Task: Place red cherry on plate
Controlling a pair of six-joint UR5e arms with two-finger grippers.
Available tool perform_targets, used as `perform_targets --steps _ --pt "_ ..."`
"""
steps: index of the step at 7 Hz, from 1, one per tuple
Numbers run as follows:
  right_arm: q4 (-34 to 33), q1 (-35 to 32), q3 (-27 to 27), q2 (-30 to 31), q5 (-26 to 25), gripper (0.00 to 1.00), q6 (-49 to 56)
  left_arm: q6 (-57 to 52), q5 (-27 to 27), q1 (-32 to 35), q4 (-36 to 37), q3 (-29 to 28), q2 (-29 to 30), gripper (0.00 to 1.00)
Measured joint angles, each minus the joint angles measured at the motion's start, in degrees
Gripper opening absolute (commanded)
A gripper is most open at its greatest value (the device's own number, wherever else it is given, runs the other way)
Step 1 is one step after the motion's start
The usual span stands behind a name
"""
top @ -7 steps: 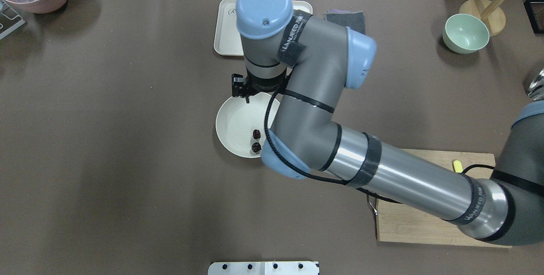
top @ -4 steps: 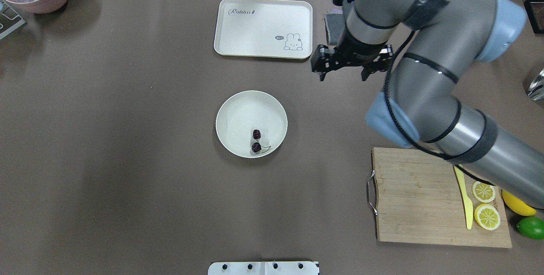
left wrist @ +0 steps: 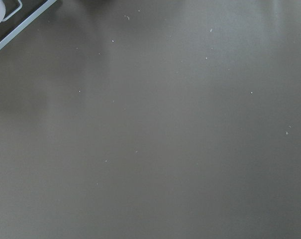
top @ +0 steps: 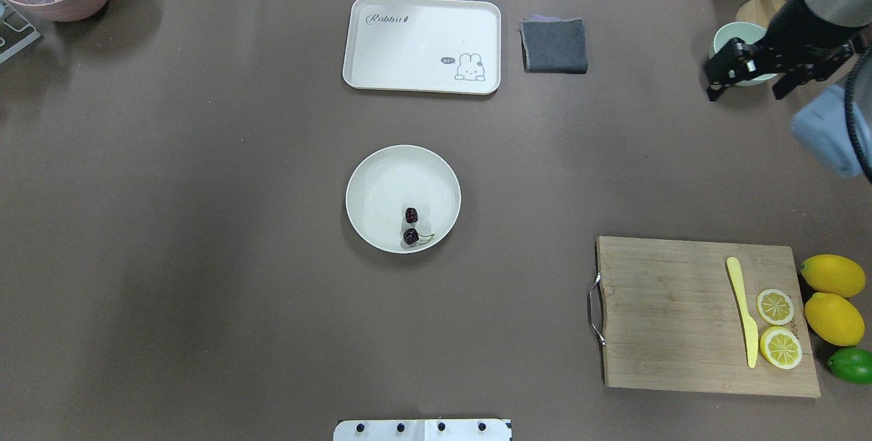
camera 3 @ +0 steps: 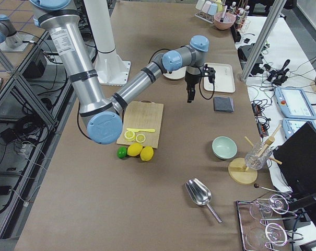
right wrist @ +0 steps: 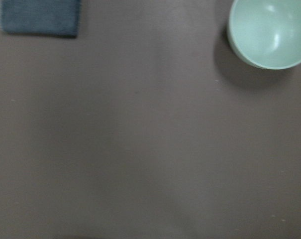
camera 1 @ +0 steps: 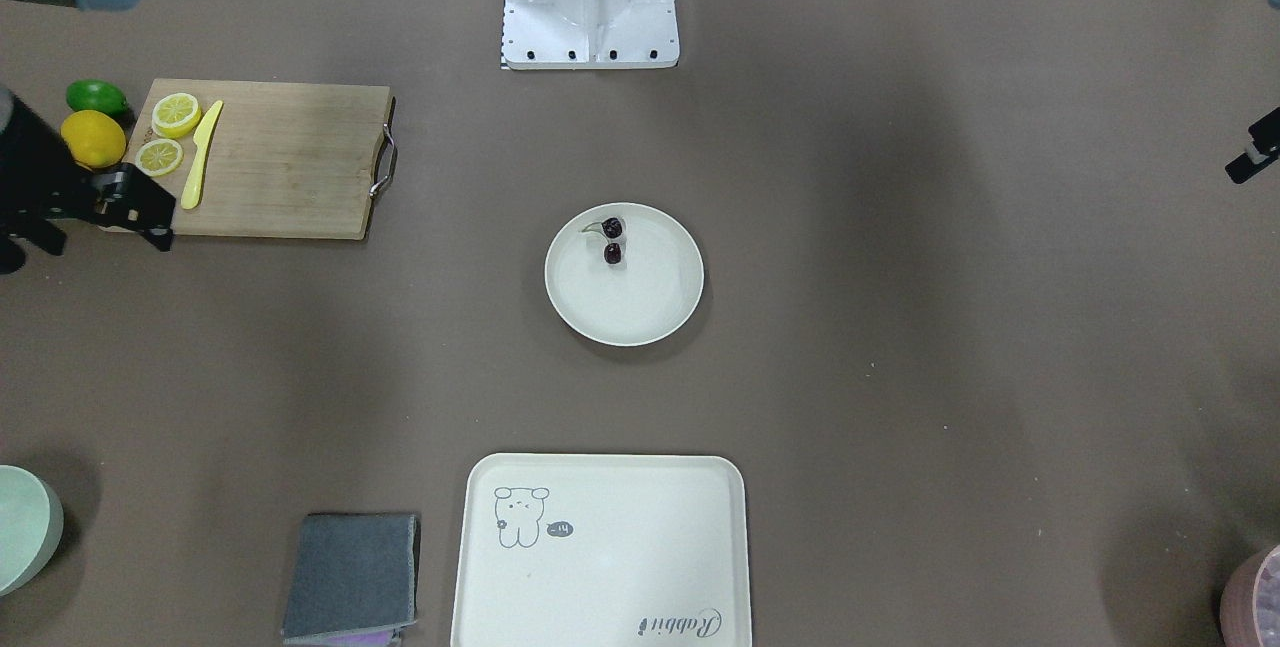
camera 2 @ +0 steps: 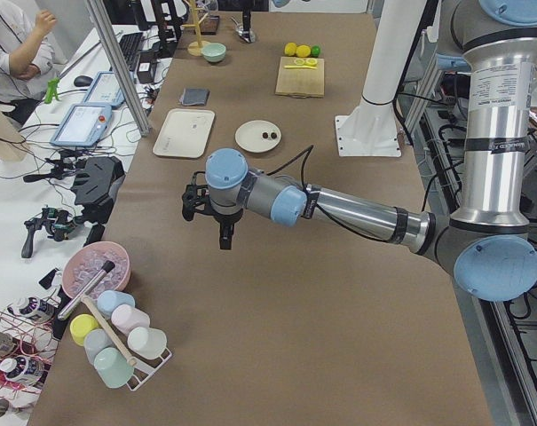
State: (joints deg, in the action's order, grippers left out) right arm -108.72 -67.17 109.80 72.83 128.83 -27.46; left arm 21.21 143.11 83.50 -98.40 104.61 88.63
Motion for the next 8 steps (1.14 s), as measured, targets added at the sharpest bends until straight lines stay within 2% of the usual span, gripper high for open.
perform_targets --steps 1,3,5,8 --pt "0.0 -4.75 -1.09 4.22 0.79 1.0 7.09 -1.14 -0.84 -0.02 0.0 -0.88 -0.08 0.97" --pt "0.0 -12.82 -5.61 7.72 2.54 0.99 18.58 -5.48 -3.21 0.19 0.05 -3.84 -0.13 0.97" --pt "-0.09 -19.84 -11.7 8.24 4.43 1.0 30.59 -8.81 -4.34 0.85 0.05 -5.24 -1.22 0.97" --pt "-0.77 -27.06 -17.3 7.76 6.6 1.0 40.24 -11.81 -4.48 2.95 0.09 -7.33 -2.26 0.97"
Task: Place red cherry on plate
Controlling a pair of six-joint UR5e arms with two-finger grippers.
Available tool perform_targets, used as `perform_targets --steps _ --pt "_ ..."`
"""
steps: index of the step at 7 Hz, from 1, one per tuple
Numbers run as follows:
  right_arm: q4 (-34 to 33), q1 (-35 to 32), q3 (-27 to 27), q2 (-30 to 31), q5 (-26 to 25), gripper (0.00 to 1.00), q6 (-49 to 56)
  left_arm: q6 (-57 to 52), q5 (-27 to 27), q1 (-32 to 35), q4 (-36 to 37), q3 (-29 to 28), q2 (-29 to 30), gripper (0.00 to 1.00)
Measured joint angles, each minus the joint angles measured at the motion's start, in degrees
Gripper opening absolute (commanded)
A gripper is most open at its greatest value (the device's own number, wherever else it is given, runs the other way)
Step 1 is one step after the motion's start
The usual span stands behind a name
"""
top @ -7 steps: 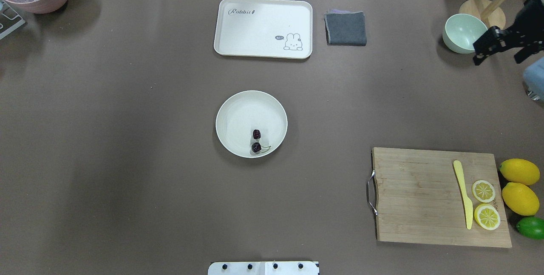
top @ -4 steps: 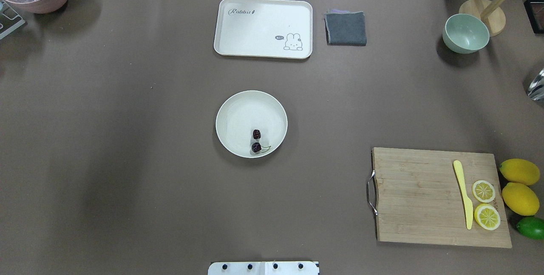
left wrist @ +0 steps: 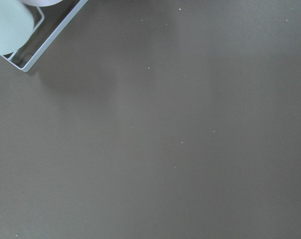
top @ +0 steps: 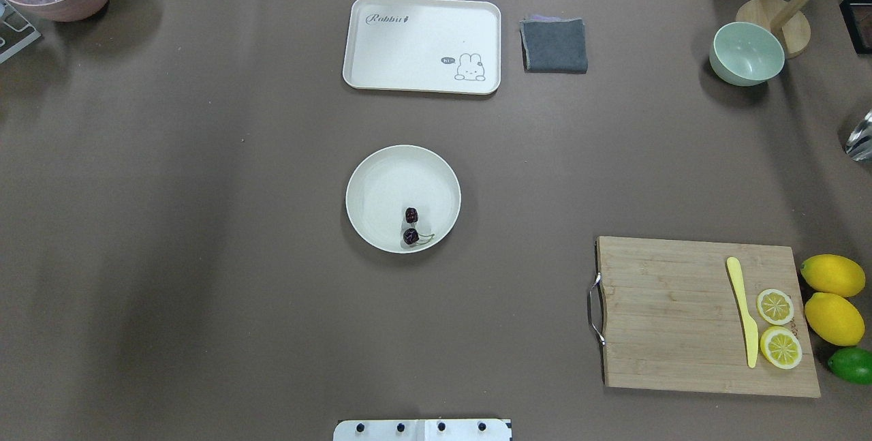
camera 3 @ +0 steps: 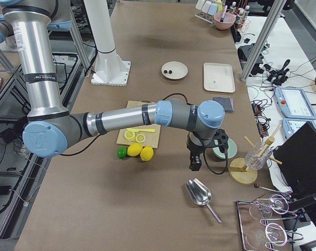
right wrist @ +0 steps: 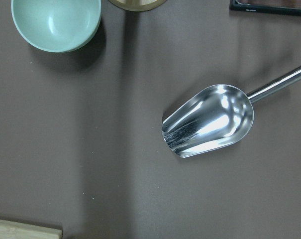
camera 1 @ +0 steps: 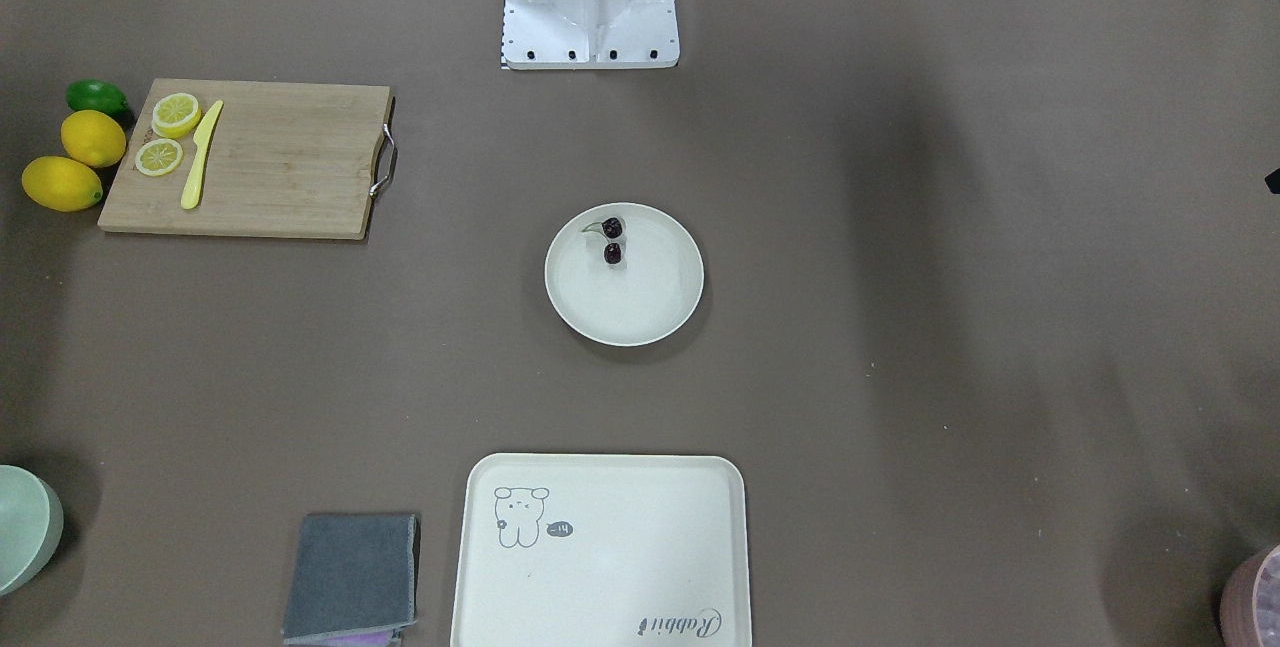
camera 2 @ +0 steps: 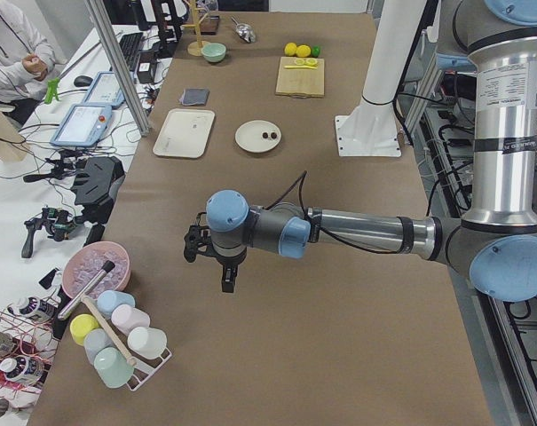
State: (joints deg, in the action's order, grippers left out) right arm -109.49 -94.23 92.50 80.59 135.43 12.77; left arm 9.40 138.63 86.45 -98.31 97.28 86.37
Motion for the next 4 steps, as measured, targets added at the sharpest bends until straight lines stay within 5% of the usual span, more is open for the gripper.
perform_targets --steps 4 --pt "-0.04 -3.85 -3.91 -0.57 2.73 1.0 3.61 -3.55 0.18 6.12 0.14 -3.6 0.02 0.97"
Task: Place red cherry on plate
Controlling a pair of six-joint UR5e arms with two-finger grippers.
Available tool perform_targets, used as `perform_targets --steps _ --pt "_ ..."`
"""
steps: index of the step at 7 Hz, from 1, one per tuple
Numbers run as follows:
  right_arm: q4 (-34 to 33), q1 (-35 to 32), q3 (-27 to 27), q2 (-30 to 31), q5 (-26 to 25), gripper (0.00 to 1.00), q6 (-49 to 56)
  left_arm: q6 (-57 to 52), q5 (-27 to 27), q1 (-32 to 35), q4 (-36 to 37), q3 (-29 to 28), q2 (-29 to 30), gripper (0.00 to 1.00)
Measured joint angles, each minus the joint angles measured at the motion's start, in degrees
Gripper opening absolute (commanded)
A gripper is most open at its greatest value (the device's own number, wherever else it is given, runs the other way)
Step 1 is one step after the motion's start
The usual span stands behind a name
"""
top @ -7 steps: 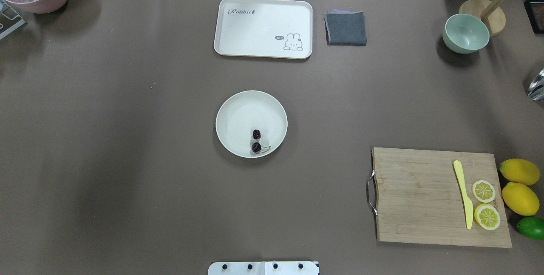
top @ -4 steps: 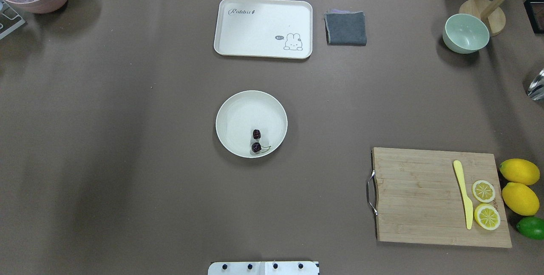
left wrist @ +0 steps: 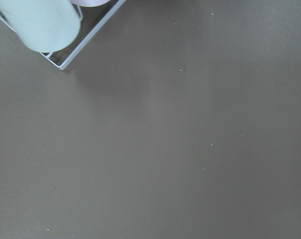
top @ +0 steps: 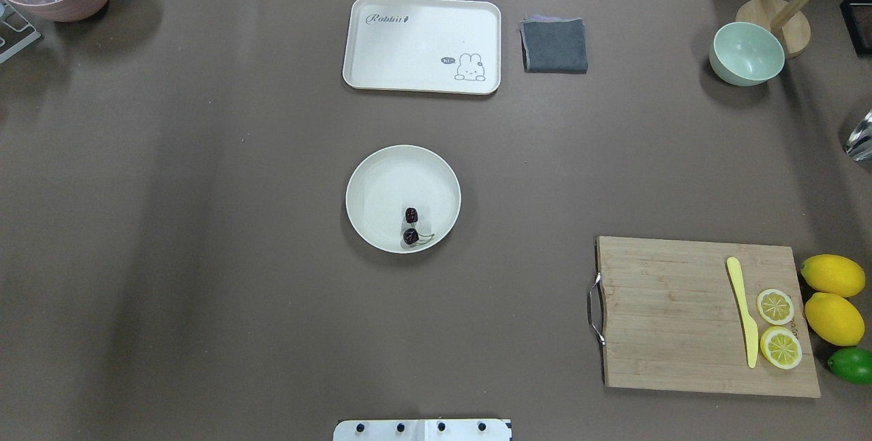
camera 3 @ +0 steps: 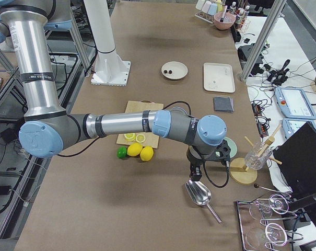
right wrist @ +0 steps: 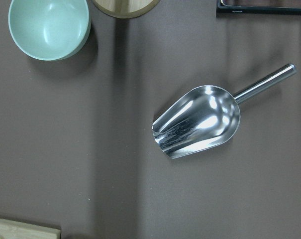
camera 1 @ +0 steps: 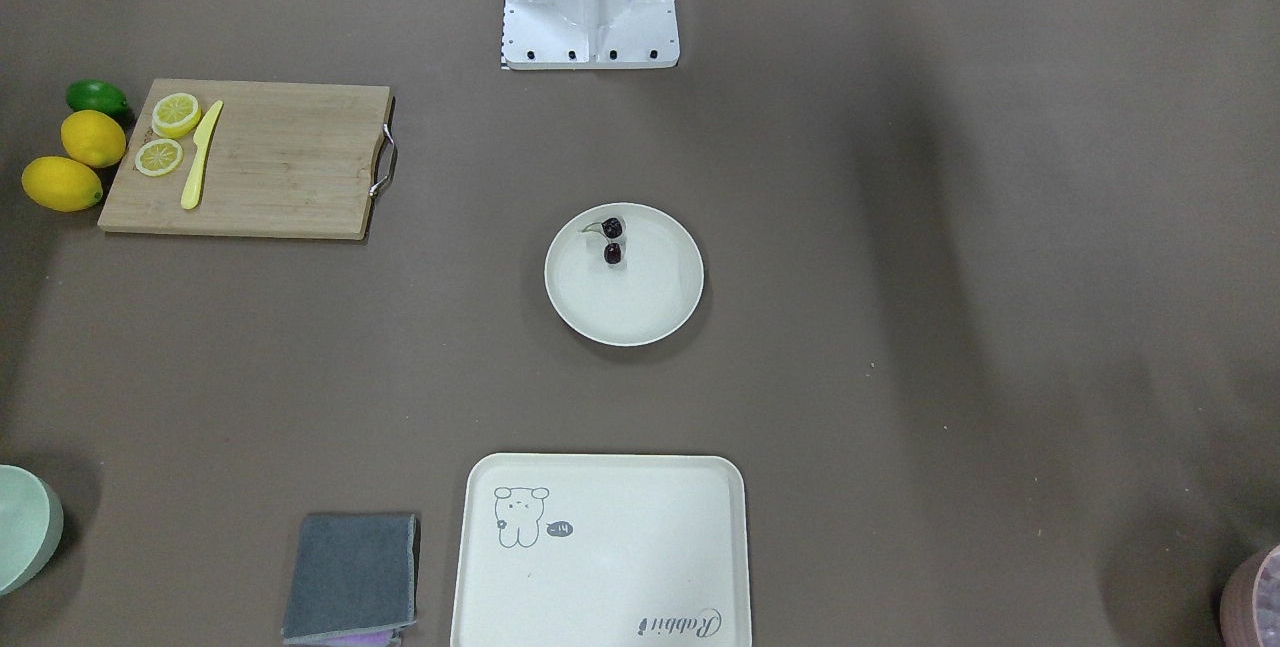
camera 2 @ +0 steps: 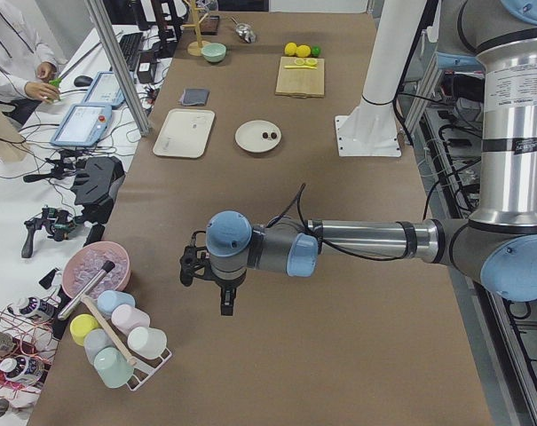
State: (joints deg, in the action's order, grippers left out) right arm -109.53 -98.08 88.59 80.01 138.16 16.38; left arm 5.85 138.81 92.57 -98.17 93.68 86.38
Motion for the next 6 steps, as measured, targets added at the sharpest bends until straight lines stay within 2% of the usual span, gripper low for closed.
perform_targets --steps 3,6 --pt "-0.57 -2.08 0.08 0.04 -2.66 1.0 0.09 -1.19 -0.3 2.28 2.12 -1.0 -0.17 0.97" --pt "-0.96 -1.16 -0.8 -0.25 -4.48 1.0 -0.43 -2.41 -1.73 2.04 2.79 -1.07 -0.22 0.97"
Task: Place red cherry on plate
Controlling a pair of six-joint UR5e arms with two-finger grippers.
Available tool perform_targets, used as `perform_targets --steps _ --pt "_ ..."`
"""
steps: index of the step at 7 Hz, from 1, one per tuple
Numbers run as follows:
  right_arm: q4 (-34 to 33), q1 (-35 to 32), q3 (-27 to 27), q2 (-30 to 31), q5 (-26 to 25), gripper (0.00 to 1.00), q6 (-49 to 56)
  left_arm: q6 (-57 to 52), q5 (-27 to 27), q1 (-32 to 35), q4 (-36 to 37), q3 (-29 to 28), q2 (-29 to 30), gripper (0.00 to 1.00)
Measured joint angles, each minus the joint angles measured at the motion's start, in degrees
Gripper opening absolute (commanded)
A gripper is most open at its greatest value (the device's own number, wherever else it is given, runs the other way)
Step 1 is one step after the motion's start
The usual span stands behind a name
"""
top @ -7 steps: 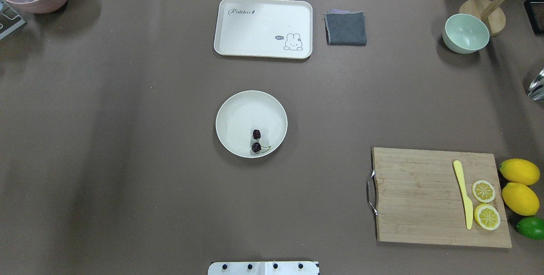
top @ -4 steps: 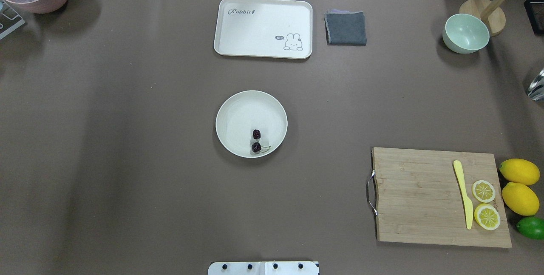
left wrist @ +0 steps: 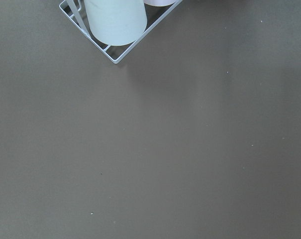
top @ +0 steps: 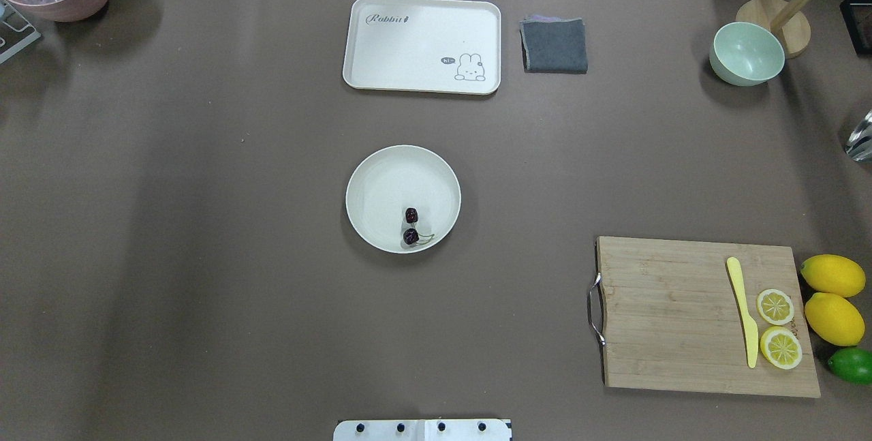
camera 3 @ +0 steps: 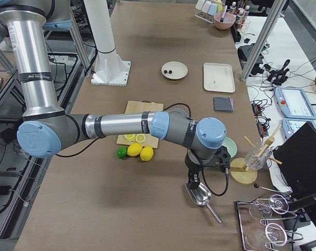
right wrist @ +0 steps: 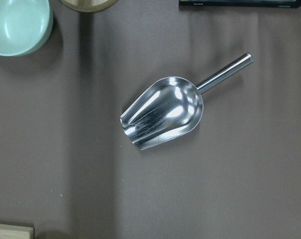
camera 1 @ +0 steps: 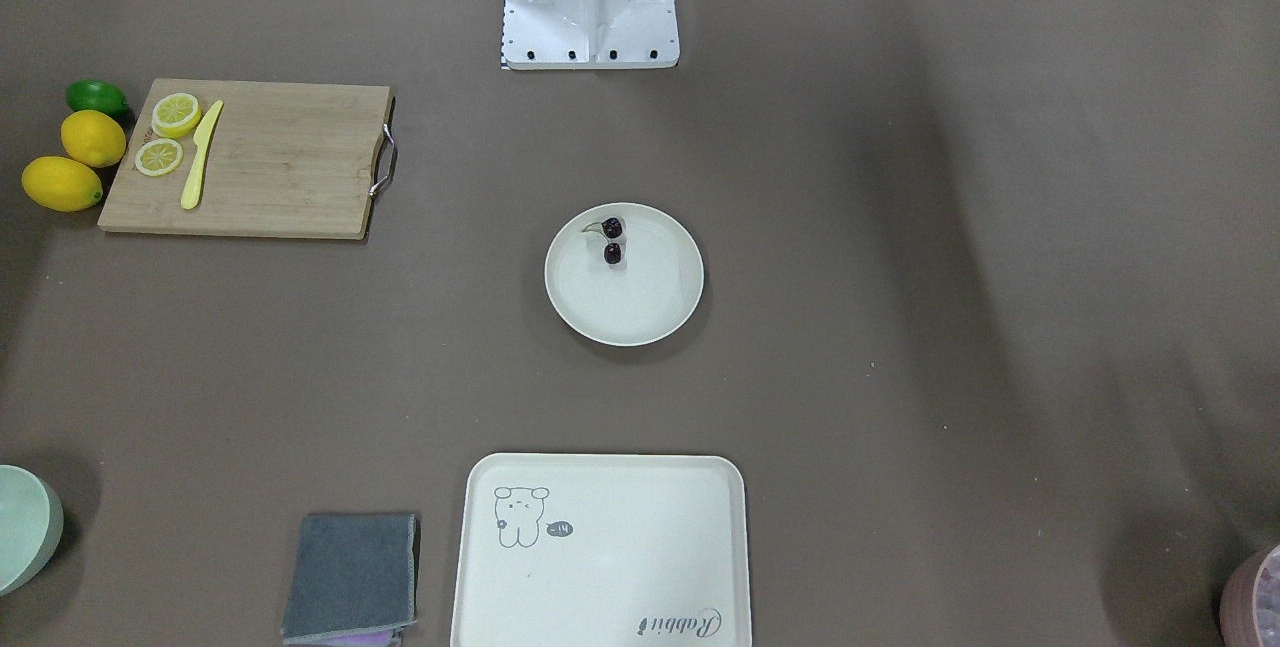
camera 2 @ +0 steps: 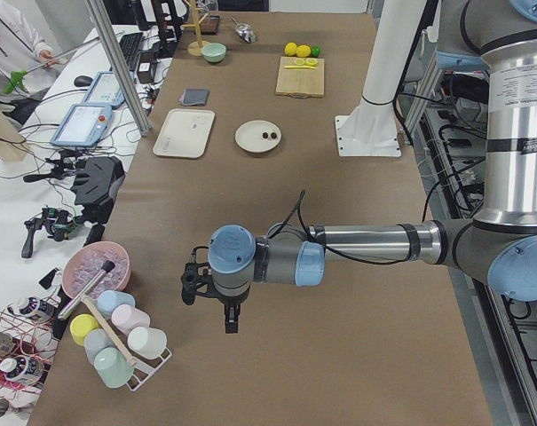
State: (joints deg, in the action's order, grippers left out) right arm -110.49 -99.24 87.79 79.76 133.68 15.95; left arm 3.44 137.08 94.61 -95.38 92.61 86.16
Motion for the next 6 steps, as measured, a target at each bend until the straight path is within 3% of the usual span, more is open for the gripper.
perform_targets --steps 3,6 --pt "2.46 0.81 -5.26 -0.64 -0.12 1.0 -1.78 -0.39 -4.86 -0.46 0.58 0.27 0.23 0.97" --pt "7.91 1.36 -9.43 -1.19 -0.24 1.0 -3.28 -0.87 -3.93 -0.5 0.74 0.32 -0.01 0.97"
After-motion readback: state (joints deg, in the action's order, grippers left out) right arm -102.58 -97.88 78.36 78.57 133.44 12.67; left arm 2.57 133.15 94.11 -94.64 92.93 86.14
